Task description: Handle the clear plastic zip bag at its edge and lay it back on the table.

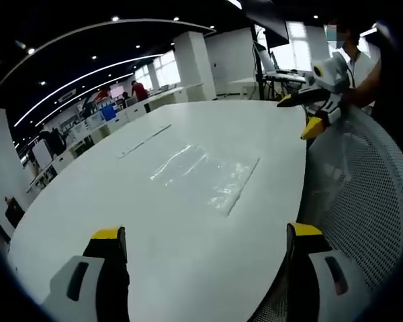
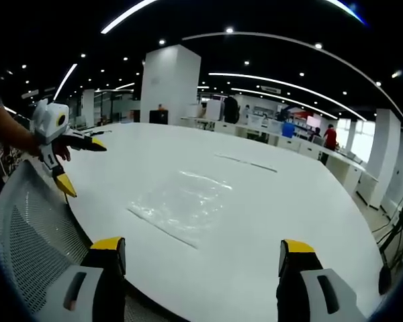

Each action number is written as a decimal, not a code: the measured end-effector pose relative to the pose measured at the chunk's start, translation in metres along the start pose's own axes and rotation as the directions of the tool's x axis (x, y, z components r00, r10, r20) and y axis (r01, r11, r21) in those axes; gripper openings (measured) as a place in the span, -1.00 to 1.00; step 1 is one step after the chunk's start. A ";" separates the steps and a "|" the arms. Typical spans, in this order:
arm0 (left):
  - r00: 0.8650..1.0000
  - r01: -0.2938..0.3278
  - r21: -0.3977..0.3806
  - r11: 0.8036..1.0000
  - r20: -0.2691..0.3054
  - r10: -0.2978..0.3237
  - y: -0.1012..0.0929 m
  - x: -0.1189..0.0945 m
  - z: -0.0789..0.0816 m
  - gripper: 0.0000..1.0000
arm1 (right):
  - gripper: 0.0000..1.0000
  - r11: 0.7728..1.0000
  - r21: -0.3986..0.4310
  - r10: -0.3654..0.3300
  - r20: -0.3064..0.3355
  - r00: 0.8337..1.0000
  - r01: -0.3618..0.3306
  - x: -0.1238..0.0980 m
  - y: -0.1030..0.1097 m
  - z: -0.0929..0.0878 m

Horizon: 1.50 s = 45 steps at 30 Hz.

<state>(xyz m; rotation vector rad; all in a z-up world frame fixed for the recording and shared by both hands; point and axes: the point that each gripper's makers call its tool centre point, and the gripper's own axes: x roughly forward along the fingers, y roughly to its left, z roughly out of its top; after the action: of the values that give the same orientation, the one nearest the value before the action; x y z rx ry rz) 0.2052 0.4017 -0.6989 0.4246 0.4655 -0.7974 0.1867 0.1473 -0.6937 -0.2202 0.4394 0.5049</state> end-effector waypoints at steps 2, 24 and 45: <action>1.000 0.004 0.014 1.000 -0.002 -0.004 -0.001 0.001 0.004 0.98 | 0.90 1.000 0.000 0.000 0.000 1.000 0.000 0.000 0.000 0.000; 0.998 0.058 0.108 0.992 -0.044 -0.053 0.011 0.023 0.012 0.93 | 0.88 1.000 -0.002 0.009 -0.010 1.000 -0.009 0.001 0.001 -0.002; 0.989 0.119 0.174 0.978 -0.104 -0.102 0.014 0.044 0.004 0.89 | 0.86 1.000 -0.003 0.015 -0.019 1.000 -0.015 0.000 0.005 0.000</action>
<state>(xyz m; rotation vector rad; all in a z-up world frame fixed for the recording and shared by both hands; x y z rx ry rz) 0.2435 0.3831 -0.7168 0.6107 0.5109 -0.9339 0.1842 0.1513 -0.6938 -0.2246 0.4588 0.5185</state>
